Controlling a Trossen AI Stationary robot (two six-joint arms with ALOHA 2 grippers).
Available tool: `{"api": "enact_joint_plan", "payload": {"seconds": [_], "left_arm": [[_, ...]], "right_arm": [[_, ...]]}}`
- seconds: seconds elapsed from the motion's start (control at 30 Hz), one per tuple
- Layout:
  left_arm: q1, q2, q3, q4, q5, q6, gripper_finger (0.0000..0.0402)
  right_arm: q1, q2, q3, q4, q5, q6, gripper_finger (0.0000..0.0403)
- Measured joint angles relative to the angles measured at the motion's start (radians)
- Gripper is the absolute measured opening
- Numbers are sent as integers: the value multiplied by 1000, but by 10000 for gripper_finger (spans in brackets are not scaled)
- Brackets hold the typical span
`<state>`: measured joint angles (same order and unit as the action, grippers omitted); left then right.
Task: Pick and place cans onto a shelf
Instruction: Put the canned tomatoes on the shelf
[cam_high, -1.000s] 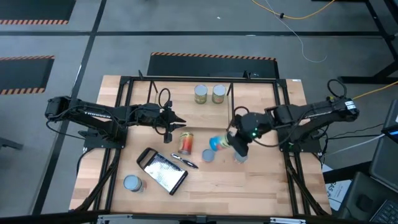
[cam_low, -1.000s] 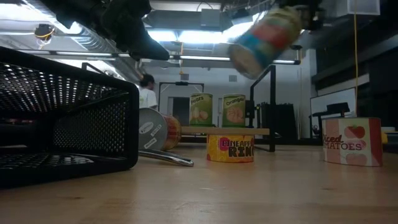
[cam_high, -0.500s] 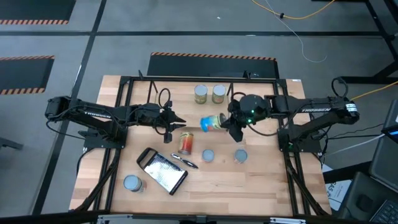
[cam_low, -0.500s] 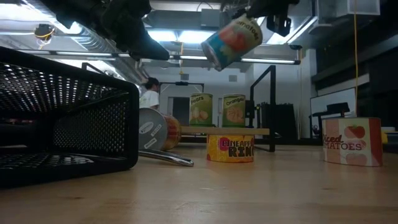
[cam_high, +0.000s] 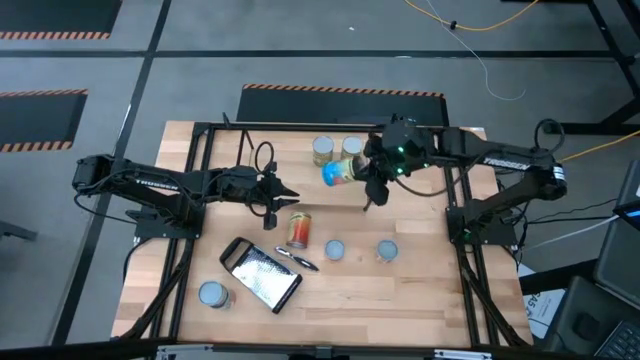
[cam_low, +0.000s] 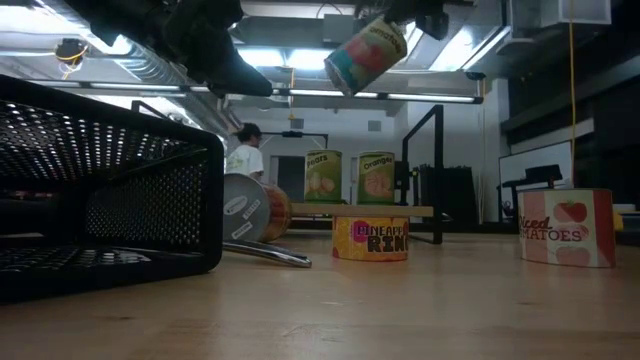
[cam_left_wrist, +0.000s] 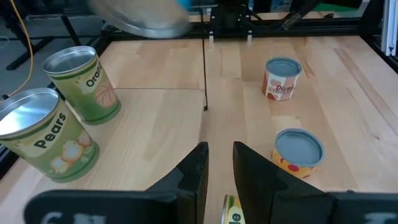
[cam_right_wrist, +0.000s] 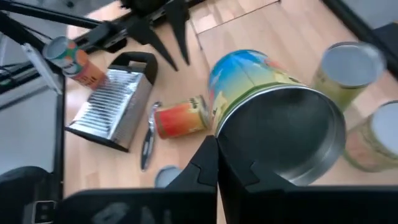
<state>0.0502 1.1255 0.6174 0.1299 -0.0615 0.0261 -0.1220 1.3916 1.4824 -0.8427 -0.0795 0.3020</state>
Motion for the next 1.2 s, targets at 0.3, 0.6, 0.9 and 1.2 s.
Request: {"api": "enact_joint_plan", "payload": {"seconds": [0.3,0.6,0.9,1.2], "left_arm": [[0,0,0,1,-4,1,66],[0,0,0,1,-4,2,66],[0,0,0,0,-4,2,66],[0,0,0,0,-4,3,66]], "right_arm": [[-29,269,300,-330,0,-59,0],[-39,459,408,-472,-1,-104,0],[-80,541,409,-513,0,-105,0],[-113,562,409,-541,0,-104,0]]}}
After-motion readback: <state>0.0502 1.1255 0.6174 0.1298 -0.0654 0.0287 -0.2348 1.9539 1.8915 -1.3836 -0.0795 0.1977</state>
